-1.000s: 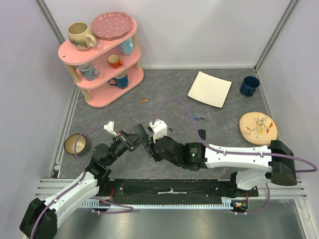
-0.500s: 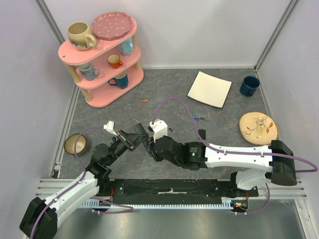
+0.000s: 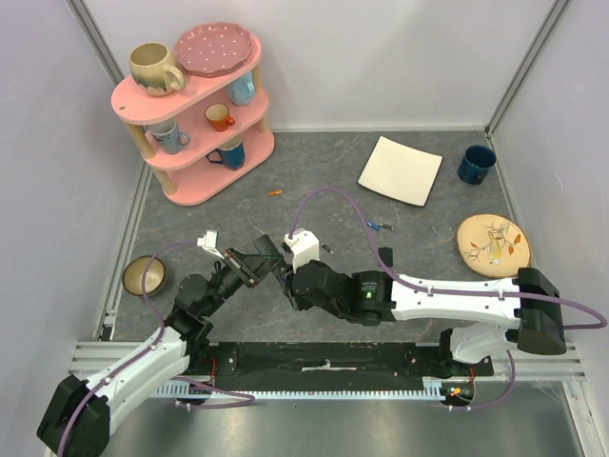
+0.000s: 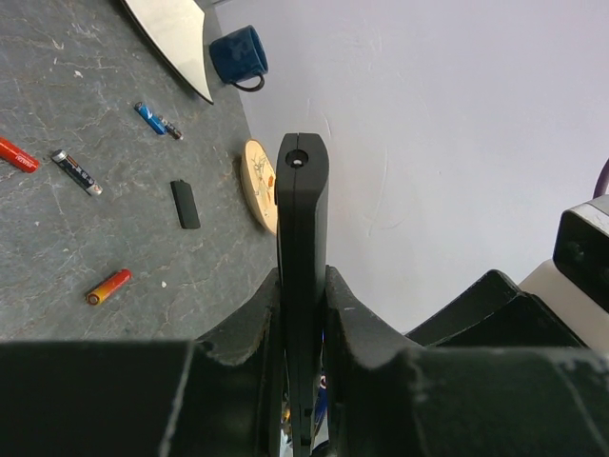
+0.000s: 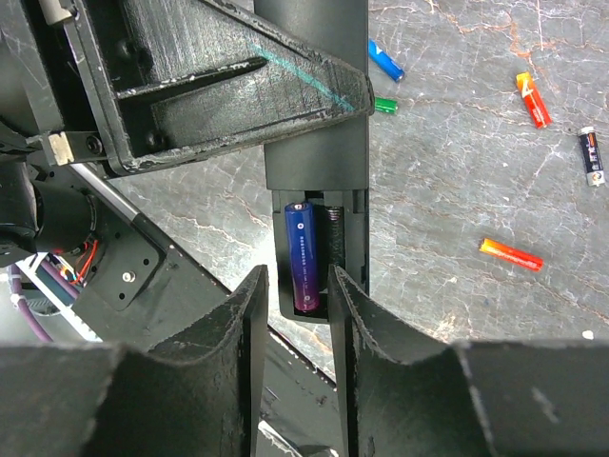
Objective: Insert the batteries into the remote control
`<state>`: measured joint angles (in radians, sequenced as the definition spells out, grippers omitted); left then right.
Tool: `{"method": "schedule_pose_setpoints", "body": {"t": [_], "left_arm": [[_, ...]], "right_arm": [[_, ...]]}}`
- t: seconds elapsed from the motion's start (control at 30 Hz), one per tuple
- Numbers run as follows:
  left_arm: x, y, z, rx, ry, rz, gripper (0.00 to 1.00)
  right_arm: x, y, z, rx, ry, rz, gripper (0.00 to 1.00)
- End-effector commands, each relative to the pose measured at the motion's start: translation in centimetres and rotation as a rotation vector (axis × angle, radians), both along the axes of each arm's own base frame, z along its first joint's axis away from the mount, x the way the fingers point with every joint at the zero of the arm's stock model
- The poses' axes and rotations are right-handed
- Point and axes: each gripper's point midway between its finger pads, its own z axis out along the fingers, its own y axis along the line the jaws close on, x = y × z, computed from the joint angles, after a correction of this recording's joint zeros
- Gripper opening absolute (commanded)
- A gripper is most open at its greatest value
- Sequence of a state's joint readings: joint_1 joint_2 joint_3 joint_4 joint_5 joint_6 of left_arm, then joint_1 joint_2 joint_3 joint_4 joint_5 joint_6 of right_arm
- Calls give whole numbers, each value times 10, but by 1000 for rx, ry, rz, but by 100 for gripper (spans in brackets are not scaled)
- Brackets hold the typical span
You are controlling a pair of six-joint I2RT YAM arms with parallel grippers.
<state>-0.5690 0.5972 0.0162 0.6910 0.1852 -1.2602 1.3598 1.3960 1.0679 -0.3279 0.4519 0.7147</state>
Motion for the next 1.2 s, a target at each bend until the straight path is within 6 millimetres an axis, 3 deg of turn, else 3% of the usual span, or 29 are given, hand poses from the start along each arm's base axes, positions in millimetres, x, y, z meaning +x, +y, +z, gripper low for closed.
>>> {"method": "schedule_pose_setpoints", "body": {"t": [0.0,0.27,0.53,0.9,0.97,1.03,1.07,1.1,1.13,1.17], "left_arm": [[-6,4,-20,7,3,0,2],[-6,4,-24,13,10,2,2],[-7,5,-23,8,5,0,2],[-7,5,-25,11,10,3,2],[-7,5,-25,11,10,3,2],[-7,5,-24,7,6,1,2],[-7,5,-21,1,-1,0,2],[-8,4,-21,-3,-4,-2,2],[-8,4,-19,-7,-8,-4,2],[-9,4,-16,-14,-20,-10,2]], "right_arm": [[7,1,18,23,-26,-36,39],[11,1,36,40,-42,-43,43],[16,-7,42,45,-49,-63,46],[5,1,83,135,-58,27,49],[7,-6,100,180,-75,8,50],[17,-20,102,223,-89,-82,51],[24,-33,112,279,-88,-127,56],[22,-33,95,329,-22,-135,74],[24,-35,94,373,16,-118,78],[38,-44,95,422,55,-132,81]]}}
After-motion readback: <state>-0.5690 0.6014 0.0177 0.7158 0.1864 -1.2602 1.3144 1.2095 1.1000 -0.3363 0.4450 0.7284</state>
